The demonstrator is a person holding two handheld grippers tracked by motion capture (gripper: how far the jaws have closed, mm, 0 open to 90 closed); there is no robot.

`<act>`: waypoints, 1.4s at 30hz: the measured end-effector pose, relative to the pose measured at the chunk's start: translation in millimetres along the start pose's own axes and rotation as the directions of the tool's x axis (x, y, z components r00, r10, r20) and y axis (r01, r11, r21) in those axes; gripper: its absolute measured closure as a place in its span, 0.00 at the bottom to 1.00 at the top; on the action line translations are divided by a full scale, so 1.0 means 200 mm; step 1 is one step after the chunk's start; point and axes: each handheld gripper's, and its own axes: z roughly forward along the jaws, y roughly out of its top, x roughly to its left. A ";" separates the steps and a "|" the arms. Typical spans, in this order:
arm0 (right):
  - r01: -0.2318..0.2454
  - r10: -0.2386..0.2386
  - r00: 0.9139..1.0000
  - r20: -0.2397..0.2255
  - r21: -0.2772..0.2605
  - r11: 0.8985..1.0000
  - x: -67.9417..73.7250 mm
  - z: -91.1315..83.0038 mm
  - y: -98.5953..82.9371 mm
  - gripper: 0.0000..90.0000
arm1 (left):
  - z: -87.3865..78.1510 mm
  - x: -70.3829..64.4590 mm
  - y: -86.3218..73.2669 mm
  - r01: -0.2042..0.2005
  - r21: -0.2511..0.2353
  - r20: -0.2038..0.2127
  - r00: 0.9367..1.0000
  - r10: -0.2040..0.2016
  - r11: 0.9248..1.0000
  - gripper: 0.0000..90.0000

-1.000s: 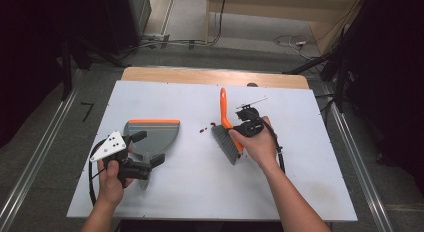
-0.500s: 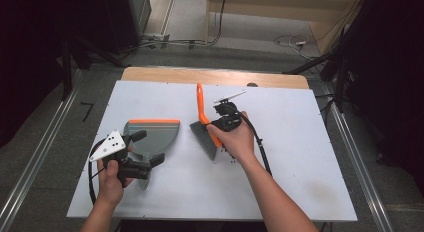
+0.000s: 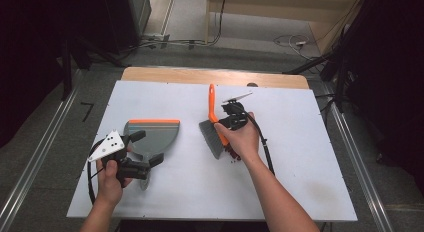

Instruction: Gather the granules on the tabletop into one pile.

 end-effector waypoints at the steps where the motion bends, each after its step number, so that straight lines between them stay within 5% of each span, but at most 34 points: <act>1: -0.009 0.009 1.000 0.002 -0.003 1.000 -0.02 -0.01 -0.01 0.76 | 0.00 0.00 0.00 -0.001 0.002 0.000 1.000 0.001 1.000 0.00; 10: -0.058 0.059 0.998 0.014 -0.033 0.998 -0.14 -0.07 -0.06 0.76 | 0.01 0.00 0.00 0.000 0.002 0.004 1.000 0.000 1.000 0.00; 24: -0.093 0.095 0.995 0.029 -0.058 0.994 -0.22 -0.12 -0.09 0.76 | 0.00 0.00 0.00 0.002 0.002 0.001 1.000 -0.002 1.000 0.00; 31: -0.134 0.132 0.991 -0.032 -0.089 0.987 -0.23 -0.14 -0.12 0.76 | 0.00 0.00 0.00 0.005 0.001 -0.001 1.000 -0.005 1.000 0.00; 39: -0.117 0.105 0.991 -0.089 -0.143 0.983 -0.20 -0.25 -0.07 0.76 | 0.00 0.00 0.00 0.006 -0.002 -0.001 1.000 -0.006 1.000 0.00; 42: -0.071 0.058 0.995 -0.076 -0.176 0.982 -0.19 -0.31 -0.02 0.76 | 0.00 0.00 0.00 0.008 -0.003 -0.003 1.000 -0.008 1.000 0.00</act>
